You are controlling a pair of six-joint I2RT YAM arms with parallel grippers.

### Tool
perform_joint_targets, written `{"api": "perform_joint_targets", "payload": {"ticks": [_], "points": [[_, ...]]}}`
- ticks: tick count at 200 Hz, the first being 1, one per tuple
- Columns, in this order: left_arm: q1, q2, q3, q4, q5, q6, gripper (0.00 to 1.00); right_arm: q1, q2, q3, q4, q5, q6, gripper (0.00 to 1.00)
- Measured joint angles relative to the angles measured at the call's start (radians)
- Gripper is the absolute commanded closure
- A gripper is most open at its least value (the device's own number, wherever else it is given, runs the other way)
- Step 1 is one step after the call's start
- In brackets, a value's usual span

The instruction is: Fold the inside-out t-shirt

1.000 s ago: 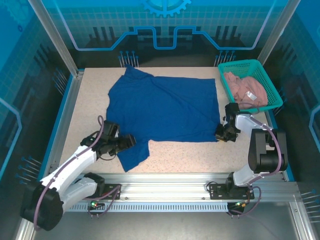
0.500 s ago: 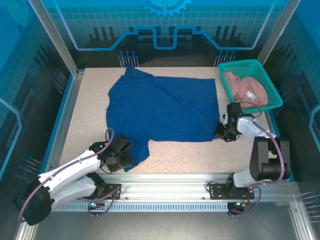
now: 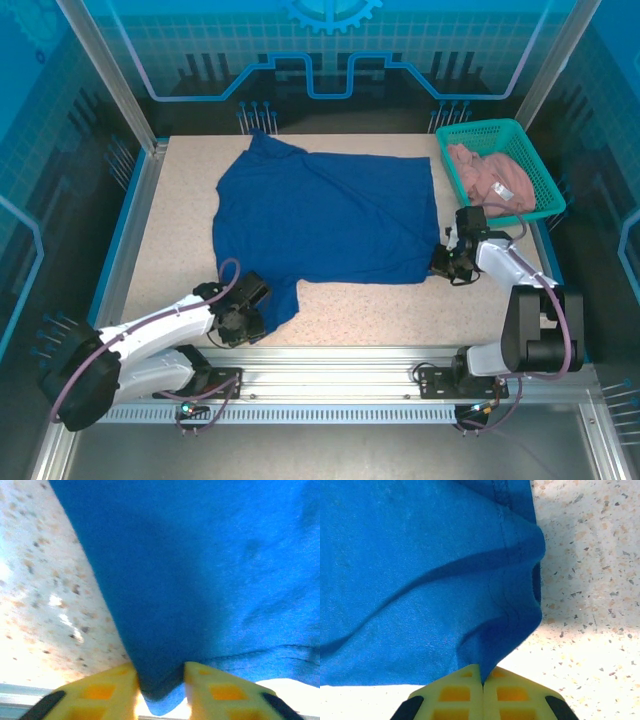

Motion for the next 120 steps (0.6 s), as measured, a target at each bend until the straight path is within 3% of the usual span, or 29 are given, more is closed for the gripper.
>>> {"api": "perform_joint_targets", "payload": {"ticks": [34,92,120], "points": [[0.0,-0.024,-0.006,-0.022,-0.018,0.003,1.0,0.0,-0.022,0.0,-0.002,0.001,0.0,1.0],[0.01,-0.218,0.003,-0.082,-0.021,-0.005,1.0,-0.013,-0.115,-0.051,-0.035,0.013,0.009,1.0],[0.15,-0.306,0.096,-0.114,-0.017,0.035,1.0,-0.059,-0.171,-0.061,-0.05,0.012,0.016,1.0]]}}
